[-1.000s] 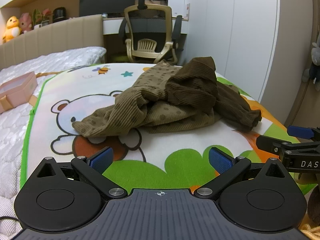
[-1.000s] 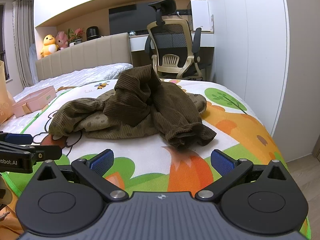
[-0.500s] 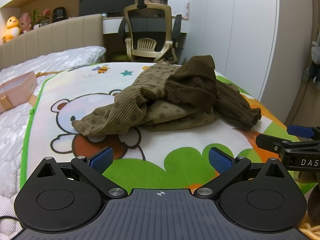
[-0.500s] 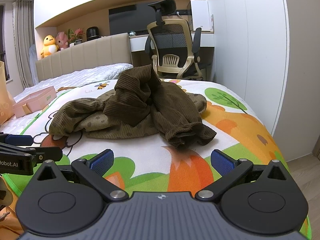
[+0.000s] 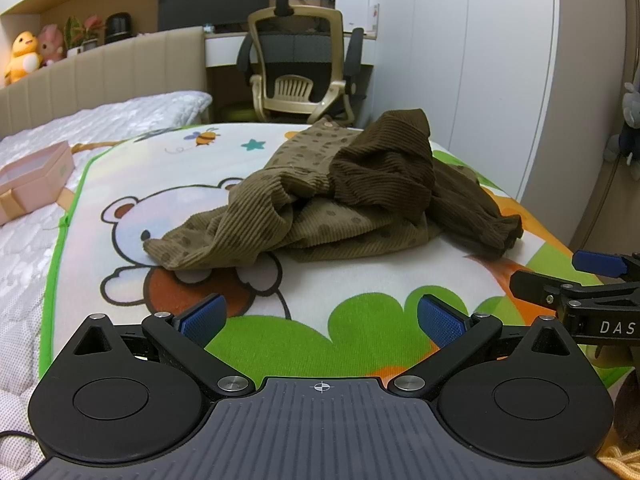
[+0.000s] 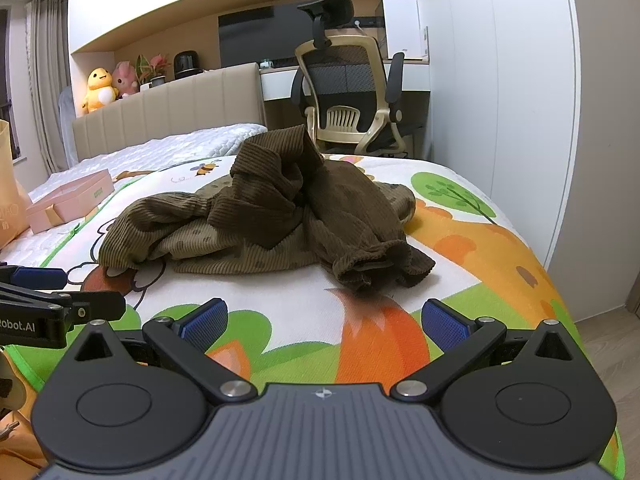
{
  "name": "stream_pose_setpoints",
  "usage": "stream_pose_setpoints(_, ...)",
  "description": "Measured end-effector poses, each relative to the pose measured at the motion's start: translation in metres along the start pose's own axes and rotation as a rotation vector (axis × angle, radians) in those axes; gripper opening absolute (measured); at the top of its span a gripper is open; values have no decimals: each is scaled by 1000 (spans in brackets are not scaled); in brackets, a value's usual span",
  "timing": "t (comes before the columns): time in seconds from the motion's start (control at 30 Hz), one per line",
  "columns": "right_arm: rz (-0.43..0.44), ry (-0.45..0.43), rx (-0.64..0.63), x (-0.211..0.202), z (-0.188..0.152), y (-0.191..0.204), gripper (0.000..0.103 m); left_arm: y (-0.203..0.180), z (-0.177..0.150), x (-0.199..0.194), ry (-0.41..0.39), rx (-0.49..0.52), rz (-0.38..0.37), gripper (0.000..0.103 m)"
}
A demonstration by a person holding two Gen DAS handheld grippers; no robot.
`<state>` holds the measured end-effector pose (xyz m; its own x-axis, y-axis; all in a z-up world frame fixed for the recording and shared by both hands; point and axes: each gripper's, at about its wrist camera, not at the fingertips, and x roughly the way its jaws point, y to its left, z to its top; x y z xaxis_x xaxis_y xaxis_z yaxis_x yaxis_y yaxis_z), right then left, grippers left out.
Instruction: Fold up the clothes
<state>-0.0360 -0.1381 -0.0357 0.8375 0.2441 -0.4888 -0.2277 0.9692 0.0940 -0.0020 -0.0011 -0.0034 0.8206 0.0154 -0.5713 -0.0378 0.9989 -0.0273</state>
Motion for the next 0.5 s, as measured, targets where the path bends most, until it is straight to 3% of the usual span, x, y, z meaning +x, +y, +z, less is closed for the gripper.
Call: stream_pose_setpoints(0.5, 11, 17, 11, 3, -1, -2, 103, 3, 1, 1, 4, -11, -1, 103)
